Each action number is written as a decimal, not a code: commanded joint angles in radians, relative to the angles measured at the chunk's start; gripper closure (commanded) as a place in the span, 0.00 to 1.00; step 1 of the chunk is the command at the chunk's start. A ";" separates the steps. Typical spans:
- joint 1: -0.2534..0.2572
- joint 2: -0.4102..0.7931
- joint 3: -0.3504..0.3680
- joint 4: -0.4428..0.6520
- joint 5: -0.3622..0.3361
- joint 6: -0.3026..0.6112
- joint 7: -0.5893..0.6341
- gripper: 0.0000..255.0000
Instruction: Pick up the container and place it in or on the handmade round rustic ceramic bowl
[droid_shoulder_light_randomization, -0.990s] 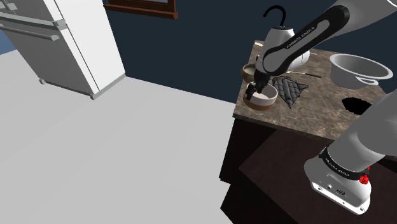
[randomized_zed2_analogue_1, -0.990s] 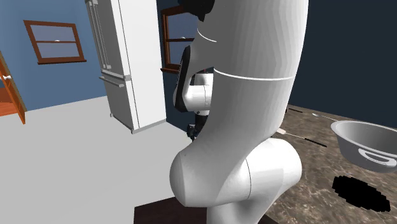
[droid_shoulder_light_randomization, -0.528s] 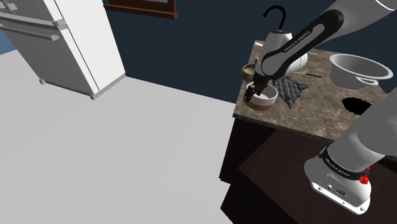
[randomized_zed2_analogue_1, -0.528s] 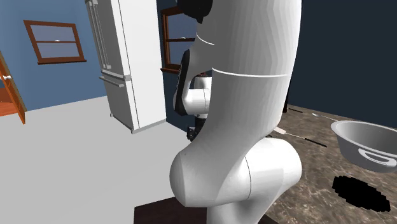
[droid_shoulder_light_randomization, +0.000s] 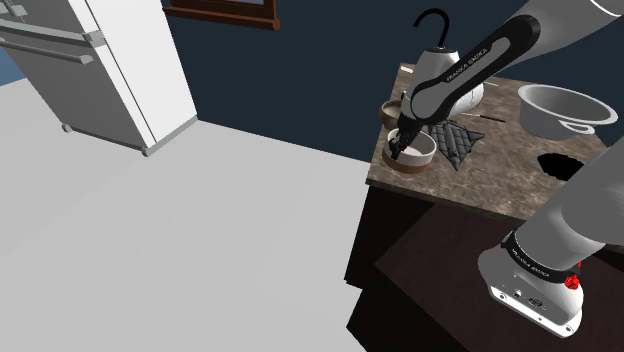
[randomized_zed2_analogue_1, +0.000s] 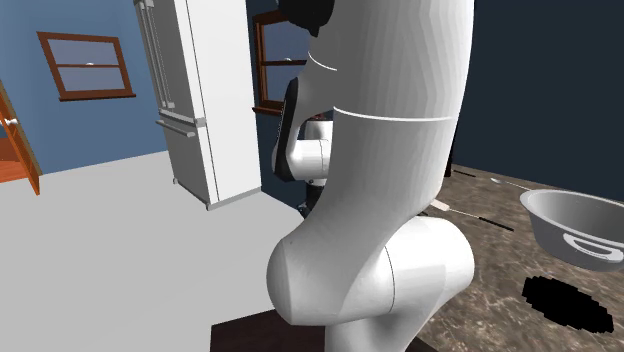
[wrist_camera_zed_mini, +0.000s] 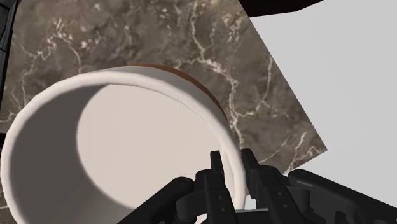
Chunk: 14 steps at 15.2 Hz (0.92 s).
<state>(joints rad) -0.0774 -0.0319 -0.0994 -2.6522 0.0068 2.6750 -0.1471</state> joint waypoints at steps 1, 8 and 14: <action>0.000 0.001 -0.001 0.000 0.000 0.000 0.000 1.00; -0.002 -0.056 0.000 0.007 -0.012 -0.064 0.009 1.00; -0.005 -0.135 0.002 0.026 -0.024 -0.161 0.018 1.00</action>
<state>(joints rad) -0.0821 -0.1549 -0.0974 -2.6300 -0.0151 2.5296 -0.1300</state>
